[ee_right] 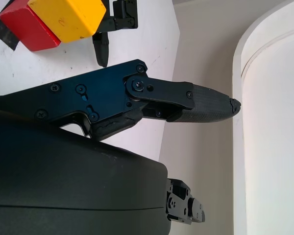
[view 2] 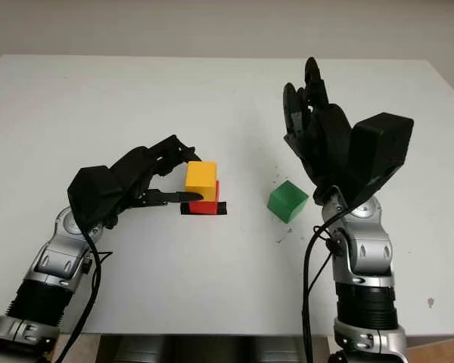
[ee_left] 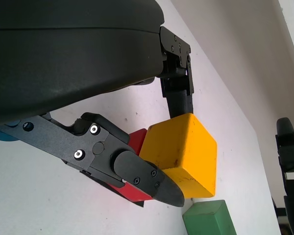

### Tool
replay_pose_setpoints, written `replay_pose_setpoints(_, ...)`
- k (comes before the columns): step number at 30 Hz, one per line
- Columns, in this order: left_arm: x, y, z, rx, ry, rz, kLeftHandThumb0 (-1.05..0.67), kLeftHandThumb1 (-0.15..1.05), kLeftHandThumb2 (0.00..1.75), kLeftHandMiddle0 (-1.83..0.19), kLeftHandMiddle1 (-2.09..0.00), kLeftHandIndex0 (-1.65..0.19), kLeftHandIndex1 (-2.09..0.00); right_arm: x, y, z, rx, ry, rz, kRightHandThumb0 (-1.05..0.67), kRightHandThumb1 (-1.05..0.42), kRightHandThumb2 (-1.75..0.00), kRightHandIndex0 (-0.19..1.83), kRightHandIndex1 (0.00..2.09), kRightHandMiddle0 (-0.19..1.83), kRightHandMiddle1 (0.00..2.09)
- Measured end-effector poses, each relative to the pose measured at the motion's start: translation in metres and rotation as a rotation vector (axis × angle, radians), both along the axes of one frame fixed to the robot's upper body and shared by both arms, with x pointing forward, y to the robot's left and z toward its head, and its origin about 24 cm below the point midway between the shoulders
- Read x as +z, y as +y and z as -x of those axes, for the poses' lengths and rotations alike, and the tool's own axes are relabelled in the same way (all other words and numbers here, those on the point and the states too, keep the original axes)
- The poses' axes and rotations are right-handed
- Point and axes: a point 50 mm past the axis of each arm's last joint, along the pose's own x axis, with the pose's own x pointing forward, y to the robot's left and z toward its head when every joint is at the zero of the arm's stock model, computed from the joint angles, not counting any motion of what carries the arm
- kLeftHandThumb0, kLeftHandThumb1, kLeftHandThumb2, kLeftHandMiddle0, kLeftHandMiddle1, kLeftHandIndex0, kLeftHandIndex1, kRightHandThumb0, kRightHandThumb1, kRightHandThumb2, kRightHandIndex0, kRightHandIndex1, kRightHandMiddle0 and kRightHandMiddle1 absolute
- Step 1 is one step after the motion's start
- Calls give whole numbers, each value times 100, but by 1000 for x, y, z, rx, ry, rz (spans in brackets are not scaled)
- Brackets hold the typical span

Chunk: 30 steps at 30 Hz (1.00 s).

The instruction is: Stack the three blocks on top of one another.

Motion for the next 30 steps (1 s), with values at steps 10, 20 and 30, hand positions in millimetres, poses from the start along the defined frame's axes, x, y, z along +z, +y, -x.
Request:
replay_pose_setpoints(10, -1, -1, -2, 5, 2, 10, -46, 93, 5, -21, -5, -26, -134, 0, 0, 1, -2, 0, -1, -71, -105, -56, -19, 0, -19, 0)
replay_pose_setpoints(20, -4, 0, -1, -56, 90, -26, -67, 91, 5, 16, -2, -6, -11, 0, 0, 1, 1, 0, -3, -71, -105, -56, -19, 0, -19, 0)
replay_pose_setpoints(30, 0, 3, 1, -146, 131, -38, -70, 89, 5, 19, 0, 3, -4, 0, 0, 1, -1, 0, -1, -71, -105, -57, -19, 0, -19, 0)
